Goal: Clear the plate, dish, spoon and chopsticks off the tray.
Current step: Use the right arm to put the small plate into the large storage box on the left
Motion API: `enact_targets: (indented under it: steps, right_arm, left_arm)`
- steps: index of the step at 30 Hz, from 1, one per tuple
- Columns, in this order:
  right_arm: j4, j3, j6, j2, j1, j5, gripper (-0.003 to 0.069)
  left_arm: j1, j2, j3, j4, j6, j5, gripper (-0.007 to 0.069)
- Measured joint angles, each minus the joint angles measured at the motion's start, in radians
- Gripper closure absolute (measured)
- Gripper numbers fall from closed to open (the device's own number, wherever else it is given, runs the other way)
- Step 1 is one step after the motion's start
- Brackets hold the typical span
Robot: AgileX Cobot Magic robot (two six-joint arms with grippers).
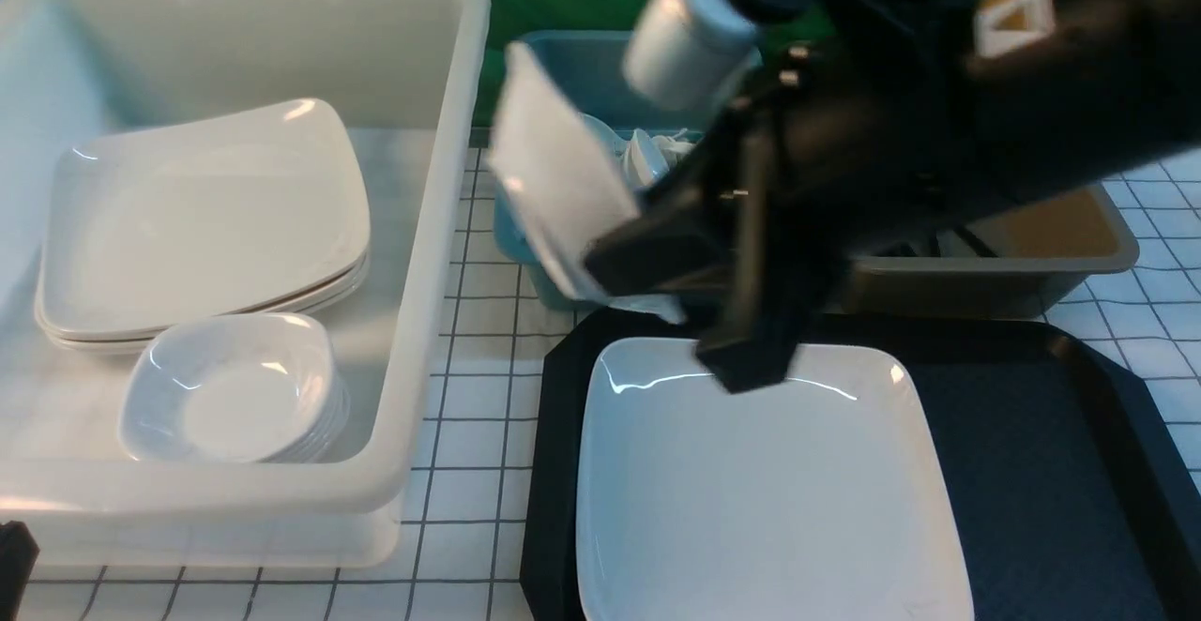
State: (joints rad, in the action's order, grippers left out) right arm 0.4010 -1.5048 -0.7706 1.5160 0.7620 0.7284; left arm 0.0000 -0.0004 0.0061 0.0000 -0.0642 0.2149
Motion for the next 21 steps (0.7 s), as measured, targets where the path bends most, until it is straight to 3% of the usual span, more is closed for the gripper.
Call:
enact_targets:
  steps: [3, 9, 16, 21]
  right_arm:
    - [0.045, -0.151, -0.201, 0.210, 0.104, -0.110, 0.0574]
    - [0.043, -0.357, -0.351, 0.481, 0.199, -0.240, 0.0574]
    - [-0.082, -0.441, -0.393, 0.681, 0.211, -0.370, 0.0574]
    - [-0.130, -0.443, -0.389, 0.719, 0.211, -0.344, 0.0574]
  left_arm:
    - [0.000, 0.000, 0.000, 0.000, 0.000, 0.000, 0.0604]
    - [0.000, 0.000, 0.000, 0.000, 0.000, 0.000, 0.0604]
    - [0.000, 0.000, 0.000, 0.000, 0.000, 0.000, 0.0604]
    - [0.000, 0.000, 0.000, 0.000, 0.000, 0.000, 0.0604]
